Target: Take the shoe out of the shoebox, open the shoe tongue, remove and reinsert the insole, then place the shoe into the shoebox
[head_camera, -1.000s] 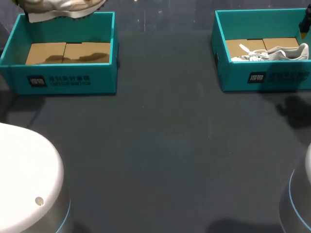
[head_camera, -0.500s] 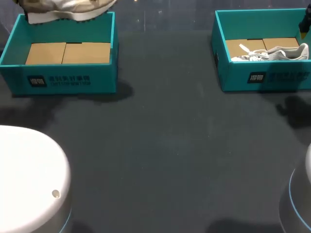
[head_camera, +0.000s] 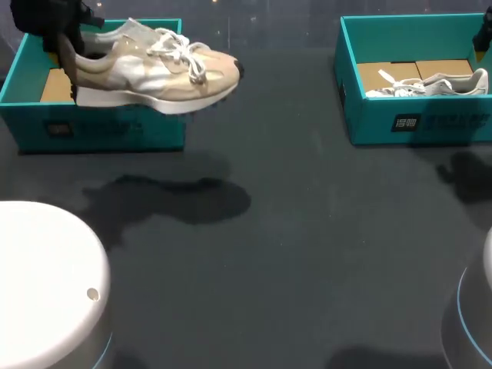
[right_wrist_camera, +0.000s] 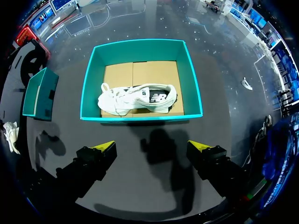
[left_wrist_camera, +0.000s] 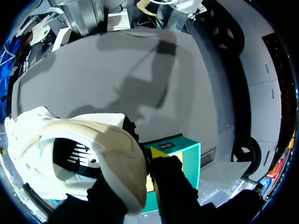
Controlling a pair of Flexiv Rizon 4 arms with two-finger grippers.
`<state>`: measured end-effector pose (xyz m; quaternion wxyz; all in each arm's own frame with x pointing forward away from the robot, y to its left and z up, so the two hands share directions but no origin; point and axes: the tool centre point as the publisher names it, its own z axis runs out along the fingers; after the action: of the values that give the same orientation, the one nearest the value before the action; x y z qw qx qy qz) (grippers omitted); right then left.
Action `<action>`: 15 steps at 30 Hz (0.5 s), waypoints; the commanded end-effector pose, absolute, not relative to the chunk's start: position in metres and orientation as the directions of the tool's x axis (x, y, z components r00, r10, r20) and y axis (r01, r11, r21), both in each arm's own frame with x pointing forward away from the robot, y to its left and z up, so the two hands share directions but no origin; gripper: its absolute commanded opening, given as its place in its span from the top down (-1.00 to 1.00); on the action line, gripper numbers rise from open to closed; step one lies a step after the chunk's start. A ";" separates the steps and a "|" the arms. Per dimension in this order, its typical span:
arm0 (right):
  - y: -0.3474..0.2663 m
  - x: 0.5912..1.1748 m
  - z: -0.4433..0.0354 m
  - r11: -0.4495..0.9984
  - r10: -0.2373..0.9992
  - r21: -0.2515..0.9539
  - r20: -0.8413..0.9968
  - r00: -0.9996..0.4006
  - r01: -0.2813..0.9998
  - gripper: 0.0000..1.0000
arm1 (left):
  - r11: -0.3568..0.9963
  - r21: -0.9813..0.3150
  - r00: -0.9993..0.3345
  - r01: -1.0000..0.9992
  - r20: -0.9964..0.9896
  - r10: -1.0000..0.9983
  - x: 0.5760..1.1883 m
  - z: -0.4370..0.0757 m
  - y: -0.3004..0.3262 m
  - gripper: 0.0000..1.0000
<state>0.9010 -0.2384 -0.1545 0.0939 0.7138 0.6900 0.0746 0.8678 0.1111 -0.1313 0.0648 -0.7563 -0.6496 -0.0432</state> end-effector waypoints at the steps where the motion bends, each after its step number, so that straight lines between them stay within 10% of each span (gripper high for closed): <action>1: -0.238 0.901 -0.155 -0.031 0.999 0.237 -0.025 0.038 0.971 -1.00 | -0.170 0.101 0.147 0.980 0.198 0.969 0.822 -0.137 0.097 1.00; 15: -0.238 0.901 -0.155 -0.031 0.999 0.237 -0.025 0.038 0.971 -1.00 | -0.179 0.093 0.157 0.979 0.205 0.966 0.815 -0.143 0.094 1.00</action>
<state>0.9010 -0.2385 -0.1545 0.0940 0.7138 0.6900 0.0745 0.8236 0.0935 -0.1373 0.0458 -0.7570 -0.6450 -0.0942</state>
